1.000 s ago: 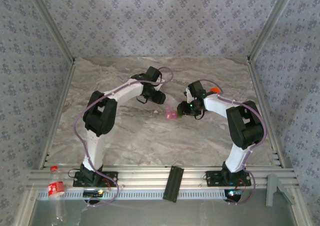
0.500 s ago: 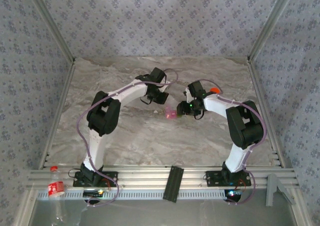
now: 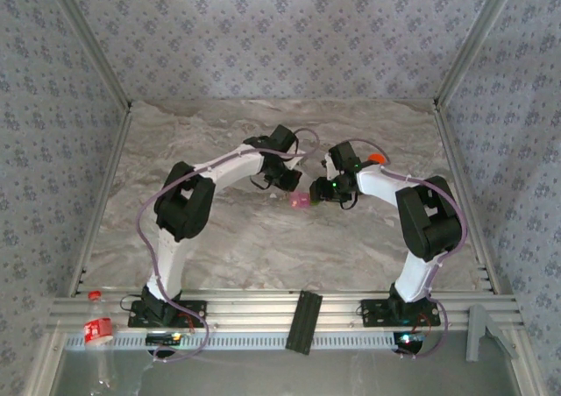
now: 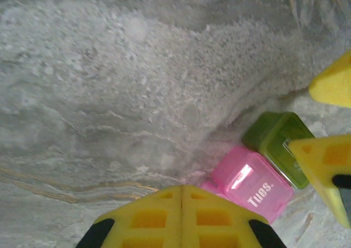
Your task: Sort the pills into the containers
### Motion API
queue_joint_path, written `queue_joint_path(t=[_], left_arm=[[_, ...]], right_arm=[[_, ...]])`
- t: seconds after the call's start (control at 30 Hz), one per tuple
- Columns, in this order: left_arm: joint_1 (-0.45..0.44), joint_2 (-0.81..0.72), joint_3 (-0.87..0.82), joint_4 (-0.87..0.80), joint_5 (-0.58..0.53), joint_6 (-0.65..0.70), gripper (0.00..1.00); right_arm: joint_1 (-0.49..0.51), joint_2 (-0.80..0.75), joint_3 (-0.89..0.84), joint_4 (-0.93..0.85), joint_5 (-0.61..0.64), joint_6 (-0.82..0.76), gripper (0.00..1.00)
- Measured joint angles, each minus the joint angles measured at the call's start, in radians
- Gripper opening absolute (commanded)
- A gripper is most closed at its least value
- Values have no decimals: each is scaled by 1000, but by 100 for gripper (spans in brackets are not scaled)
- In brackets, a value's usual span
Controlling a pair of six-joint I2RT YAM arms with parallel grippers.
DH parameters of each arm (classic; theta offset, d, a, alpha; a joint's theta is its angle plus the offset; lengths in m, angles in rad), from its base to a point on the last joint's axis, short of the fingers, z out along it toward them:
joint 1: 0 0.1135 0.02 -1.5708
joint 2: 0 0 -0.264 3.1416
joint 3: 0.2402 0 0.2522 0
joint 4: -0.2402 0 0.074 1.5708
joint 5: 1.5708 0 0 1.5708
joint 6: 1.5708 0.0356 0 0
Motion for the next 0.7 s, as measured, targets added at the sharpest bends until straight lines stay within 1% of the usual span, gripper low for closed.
queue_joint_path(t=[0.4,0.7], left_arm=[[-35,-56,-49,4,23,-8,0],[-61,-67,-95,28,27,-19,0]], right_arm=[[2,0,0,2,2,0,51],[2,2,0,6,2,0,51]])
